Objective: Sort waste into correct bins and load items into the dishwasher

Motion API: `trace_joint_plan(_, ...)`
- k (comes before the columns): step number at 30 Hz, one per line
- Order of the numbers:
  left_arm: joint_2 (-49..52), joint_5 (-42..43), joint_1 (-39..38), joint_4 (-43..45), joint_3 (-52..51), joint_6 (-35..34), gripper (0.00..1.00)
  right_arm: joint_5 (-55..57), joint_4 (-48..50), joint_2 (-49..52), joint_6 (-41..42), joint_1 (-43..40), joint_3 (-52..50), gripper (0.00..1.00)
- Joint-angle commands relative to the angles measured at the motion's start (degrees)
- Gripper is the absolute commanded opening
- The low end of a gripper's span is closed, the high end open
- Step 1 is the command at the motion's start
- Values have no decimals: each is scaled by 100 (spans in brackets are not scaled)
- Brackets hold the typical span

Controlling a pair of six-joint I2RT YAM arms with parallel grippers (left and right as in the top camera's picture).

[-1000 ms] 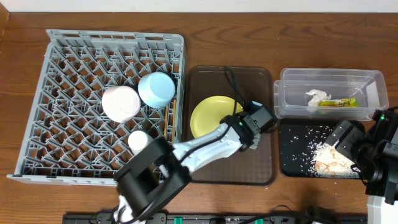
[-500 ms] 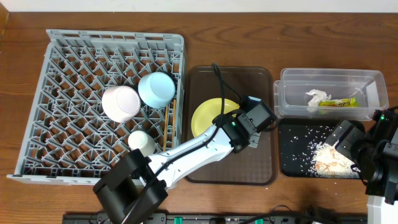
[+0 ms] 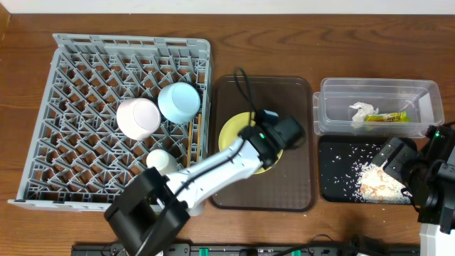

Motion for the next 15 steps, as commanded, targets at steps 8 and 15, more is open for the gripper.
trace_joint_plan(8,129,1657,195,903,-723,260,8,28,-7,-31,39,-15,68,99)
trace_joint_plan(15,350,3134,164,1351,-750,260,8,28,-7,-28,42,-15,68,99)
